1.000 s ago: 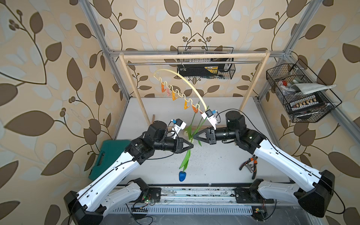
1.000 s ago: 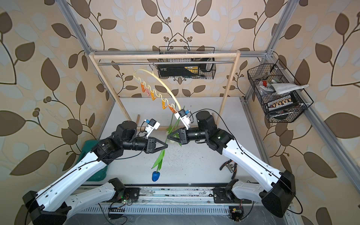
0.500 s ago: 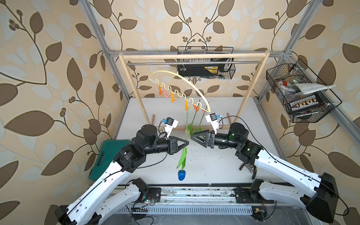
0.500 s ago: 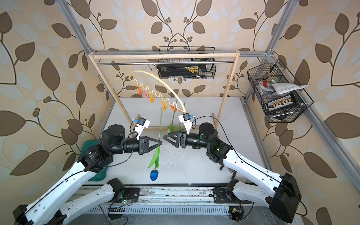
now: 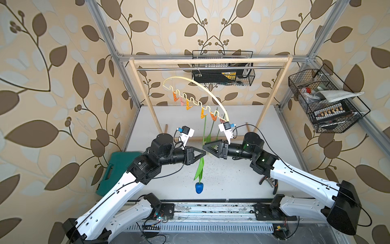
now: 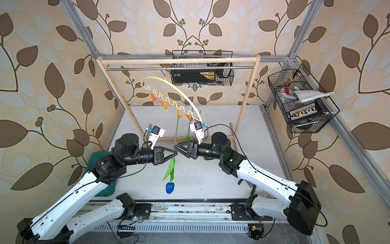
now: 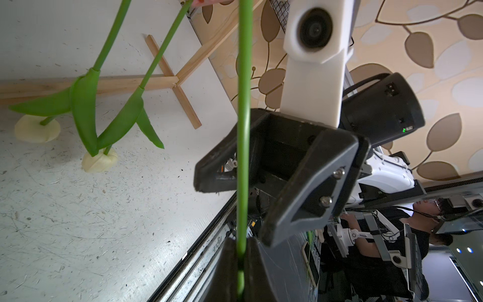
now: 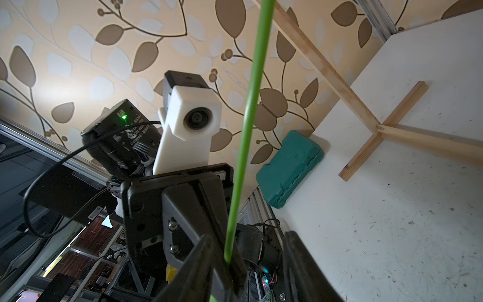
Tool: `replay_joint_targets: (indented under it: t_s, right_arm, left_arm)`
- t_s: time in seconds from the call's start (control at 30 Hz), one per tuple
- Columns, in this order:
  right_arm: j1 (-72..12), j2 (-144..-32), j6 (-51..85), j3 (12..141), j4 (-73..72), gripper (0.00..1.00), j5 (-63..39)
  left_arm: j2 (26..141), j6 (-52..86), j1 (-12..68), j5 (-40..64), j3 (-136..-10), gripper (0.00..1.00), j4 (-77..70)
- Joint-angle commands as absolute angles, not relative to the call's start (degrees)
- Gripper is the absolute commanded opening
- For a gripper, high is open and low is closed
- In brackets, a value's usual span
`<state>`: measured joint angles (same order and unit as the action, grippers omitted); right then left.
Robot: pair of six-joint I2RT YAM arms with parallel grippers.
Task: Dry the flowers on a clothes hanger
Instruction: Pick up the flower at the center of the board.
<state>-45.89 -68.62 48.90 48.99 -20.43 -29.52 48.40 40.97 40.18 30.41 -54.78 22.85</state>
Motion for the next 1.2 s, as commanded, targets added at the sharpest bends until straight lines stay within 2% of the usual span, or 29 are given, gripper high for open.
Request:
replay_joint_targets:
  t_s: [0.0, 0.3, 0.4, 0.47, 0.5, 0.57, 0.6, 0.63, 0.67, 0.7, 0.73, 0.77, 0.83, 0.97, 1.17]
  right_arm:
    - [-46.5, -69.8, 48.9, 51.4, -23.2, 0.42, -29.0]
    - [-47.5, -71.8, 49.6, 52.1, -25.4, 0.20, -29.1]
    - [-48.1, -72.1, 49.6, 52.4, -25.4, 0.06, -28.9]
    - [-48.3, -72.0, 49.6, 52.1, -25.4, 0.00, -28.3]
    - [-48.3, -71.9, 49.4, 52.0, -25.1, 0.00, -28.1]
    - [-48.3, -71.0, 48.3, 51.5, -23.8, 0.00, -26.9]
    - [-48.3, -70.6, 47.3, 51.6, -22.2, 0.00, -26.1]
    - [-48.3, -69.9, 45.7, 51.7, -20.1, 0.00, -25.0]
    - [-48.3, -69.5, 44.0, 51.8, -17.6, 0.00, -24.0]
    - [-48.3, -69.1, 42.3, 52.0, -15.2, 0.00, -23.0]
    - [-48.3, -68.8, 39.8, 52.3, -12.0, 0.00, -21.9]
    - [-48.2, -68.6, 37.6, 52.5, -9.2, 0.00, -20.6]
    - [-48.3, -68.5, 34.5, 52.3, -5.7, 0.00, -18.2]
    - [-48.3, -69.8, 32.1, 51.1, -4.4, 0.00, -16.3]
    - [-48.3, -71.9, 30.4, 50.2, -3.1, 0.00, -13.9]
  left_arm:
    - [48.4, 41.7, 40.3, 30.8, -54.8, 0.01, 20.0]
    - [48.4, 42.0, 40.3, 30.8, -54.1, 0.00, 20.0]
    - [48.1, 42.0, 40.3, 30.0, -54.1, 0.01, 20.3]
    - [48.0, 41.9, 40.3, 28.7, -54.2, 0.03, 21.1]
    - [48.0, 41.9, 40.3, 27.9, -54.4, 0.06, 21.6]
    - [48.0, 42.3, 40.3, 24.5, -55.0, 0.23, 24.1]
    - [47.9, 42.6, 40.3, 22.0, -55.5, 0.40, 25.7]
    - [47.7, 42.9, 40.3, 18.0, -56.2, 0.52, 28.1]
    - [47.2, 43.0, 40.3, 13.3, -56.6, 0.55, 30.1]
    - [46.6, 43.3, 40.3, 8.9, -56.8, 0.65, 31.7]
    - [45.7, 42.1, 40.3, 4.3, -57.0, 0.81, 33.2]
    - [44.9, 40.1, 40.3, 0.5, -57.4, 0.89, 34.1]
    - [43.6, 37.4, 40.3, -5.8, -57.5, 0.99, 33.5]
    - [46.1, 28.1, 40.4, -5.3, -56.6, 0.97, 23.5]
    - [55.9, 17.7, 40.3, -4.2, -60.2, 0.86, 16.2]
